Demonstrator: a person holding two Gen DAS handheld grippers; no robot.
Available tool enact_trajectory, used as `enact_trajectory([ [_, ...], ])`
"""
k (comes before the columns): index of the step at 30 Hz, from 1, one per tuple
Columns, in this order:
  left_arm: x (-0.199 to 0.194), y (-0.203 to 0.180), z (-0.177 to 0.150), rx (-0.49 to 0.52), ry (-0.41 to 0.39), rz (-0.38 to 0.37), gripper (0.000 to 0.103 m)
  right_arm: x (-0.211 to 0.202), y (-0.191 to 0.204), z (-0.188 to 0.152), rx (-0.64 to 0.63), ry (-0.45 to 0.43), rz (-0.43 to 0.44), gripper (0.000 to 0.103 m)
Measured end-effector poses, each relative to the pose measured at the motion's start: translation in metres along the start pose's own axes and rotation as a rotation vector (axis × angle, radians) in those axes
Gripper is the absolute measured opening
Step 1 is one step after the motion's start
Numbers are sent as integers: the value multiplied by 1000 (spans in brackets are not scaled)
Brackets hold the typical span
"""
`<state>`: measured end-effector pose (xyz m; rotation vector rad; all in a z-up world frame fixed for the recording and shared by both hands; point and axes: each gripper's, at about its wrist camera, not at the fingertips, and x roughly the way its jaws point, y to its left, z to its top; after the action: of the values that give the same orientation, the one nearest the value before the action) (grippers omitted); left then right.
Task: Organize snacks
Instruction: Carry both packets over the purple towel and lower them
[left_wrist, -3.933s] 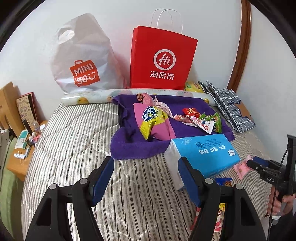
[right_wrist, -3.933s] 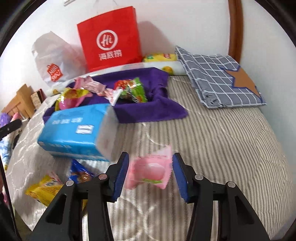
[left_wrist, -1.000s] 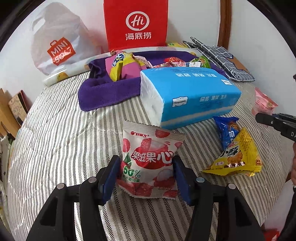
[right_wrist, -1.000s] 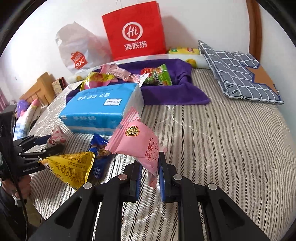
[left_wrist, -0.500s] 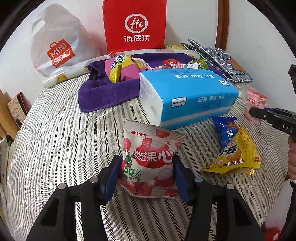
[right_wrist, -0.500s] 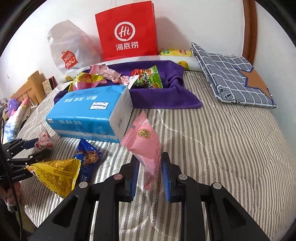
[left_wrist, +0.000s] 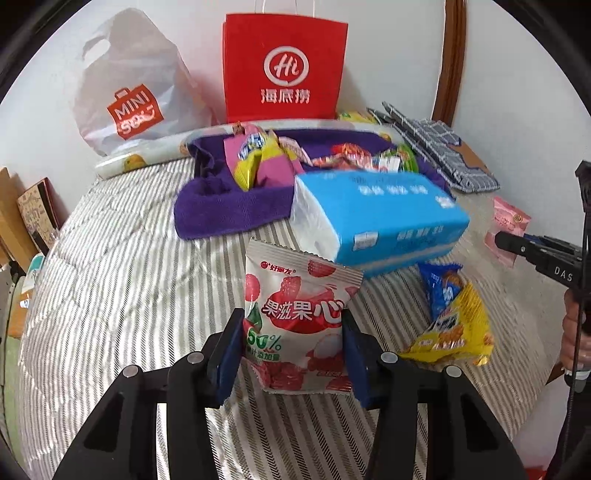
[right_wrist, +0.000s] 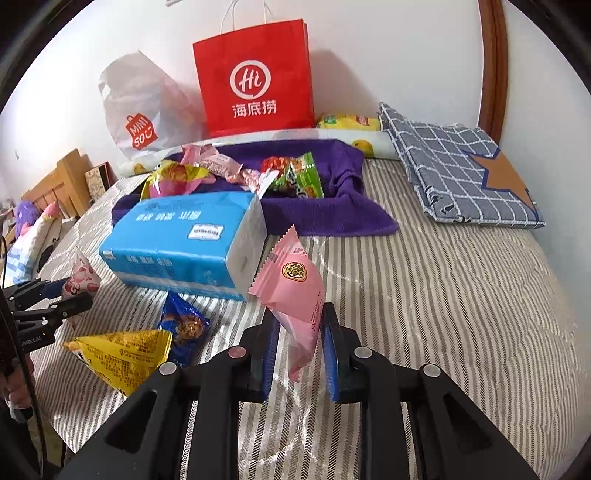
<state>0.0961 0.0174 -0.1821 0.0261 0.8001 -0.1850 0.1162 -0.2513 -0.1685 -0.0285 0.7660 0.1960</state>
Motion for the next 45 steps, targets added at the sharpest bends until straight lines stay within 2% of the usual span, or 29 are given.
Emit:
enact_trajectory([
  [8,-8,10,29,-44,-49,-24,47,-4,-1,29,13,-40,-20,22],
  [19,-6,24,85,-81,-116,-15,47,-2,13,92,0,-128,-8,22],
  [35,34,34,161,-137,-121,-44,47,57,25,162,8,-122,0,22],
  [45,67,29,187,-149,-100,-53,47,87,23,186,-13,-120,-7,22],
])
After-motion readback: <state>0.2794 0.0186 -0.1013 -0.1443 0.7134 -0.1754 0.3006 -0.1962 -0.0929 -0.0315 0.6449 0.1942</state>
